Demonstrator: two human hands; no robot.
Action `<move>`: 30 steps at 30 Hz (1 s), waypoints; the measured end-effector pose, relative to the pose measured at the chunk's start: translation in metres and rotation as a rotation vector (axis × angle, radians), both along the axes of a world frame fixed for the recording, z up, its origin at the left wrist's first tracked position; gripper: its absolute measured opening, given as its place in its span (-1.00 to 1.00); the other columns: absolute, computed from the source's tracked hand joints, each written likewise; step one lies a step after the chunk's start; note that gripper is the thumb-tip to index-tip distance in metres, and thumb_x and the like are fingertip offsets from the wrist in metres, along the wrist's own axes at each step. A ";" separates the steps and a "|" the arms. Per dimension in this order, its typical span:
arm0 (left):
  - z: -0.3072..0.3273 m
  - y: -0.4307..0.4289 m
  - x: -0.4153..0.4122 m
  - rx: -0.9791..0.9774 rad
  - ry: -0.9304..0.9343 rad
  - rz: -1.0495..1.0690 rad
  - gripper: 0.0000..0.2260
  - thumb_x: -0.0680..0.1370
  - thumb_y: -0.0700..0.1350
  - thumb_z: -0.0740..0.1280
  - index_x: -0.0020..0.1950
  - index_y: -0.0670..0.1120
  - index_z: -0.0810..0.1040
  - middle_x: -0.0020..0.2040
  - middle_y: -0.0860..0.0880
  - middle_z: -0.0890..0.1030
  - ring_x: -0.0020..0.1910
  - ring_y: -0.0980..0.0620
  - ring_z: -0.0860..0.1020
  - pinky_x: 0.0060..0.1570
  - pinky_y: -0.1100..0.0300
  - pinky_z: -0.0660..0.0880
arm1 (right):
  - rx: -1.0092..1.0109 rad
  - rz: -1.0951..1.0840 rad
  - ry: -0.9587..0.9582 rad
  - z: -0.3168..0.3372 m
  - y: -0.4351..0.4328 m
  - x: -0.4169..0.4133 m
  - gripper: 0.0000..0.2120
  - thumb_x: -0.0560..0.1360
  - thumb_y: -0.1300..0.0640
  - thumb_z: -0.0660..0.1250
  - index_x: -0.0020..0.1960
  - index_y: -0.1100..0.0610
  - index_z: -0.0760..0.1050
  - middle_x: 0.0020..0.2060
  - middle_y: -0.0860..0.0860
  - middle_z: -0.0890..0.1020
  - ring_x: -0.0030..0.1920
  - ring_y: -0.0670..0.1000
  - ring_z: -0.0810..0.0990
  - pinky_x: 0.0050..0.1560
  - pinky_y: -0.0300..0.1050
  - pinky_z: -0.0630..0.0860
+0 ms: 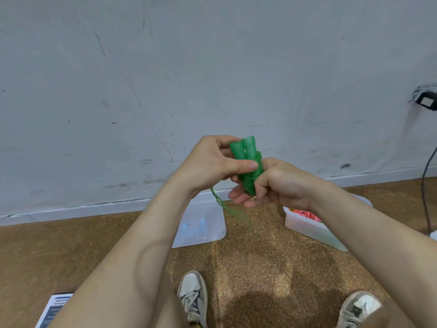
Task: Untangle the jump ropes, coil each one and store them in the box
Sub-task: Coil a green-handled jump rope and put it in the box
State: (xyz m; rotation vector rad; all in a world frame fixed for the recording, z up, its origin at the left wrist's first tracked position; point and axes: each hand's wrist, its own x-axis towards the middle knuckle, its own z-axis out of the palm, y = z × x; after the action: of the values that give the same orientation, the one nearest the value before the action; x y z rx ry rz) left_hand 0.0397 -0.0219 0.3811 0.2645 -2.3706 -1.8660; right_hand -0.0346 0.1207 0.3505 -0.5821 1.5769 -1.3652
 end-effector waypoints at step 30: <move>-0.009 0.005 0.002 -0.966 -0.037 -0.127 -0.88 0.54 -0.13 0.33 -0.01 -0.02 0.66 -0.28 0.10 0.61 -0.30 0.20 0.49 -0.20 0.25 0.42 | 0.678 0.307 0.866 0.012 -0.004 0.009 -0.82 0.31 0.34 0.11 -0.21 0.24 0.48 -0.51 0.06 0.63 -0.43 0.04 0.66 -0.32 -0.15 0.57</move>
State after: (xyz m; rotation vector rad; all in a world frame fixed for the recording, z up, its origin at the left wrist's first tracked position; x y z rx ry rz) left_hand 0.0413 -0.0173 0.3720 0.0428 -3.0115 -0.5600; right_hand -0.0260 0.1164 0.3623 -0.9908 2.3432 -0.2576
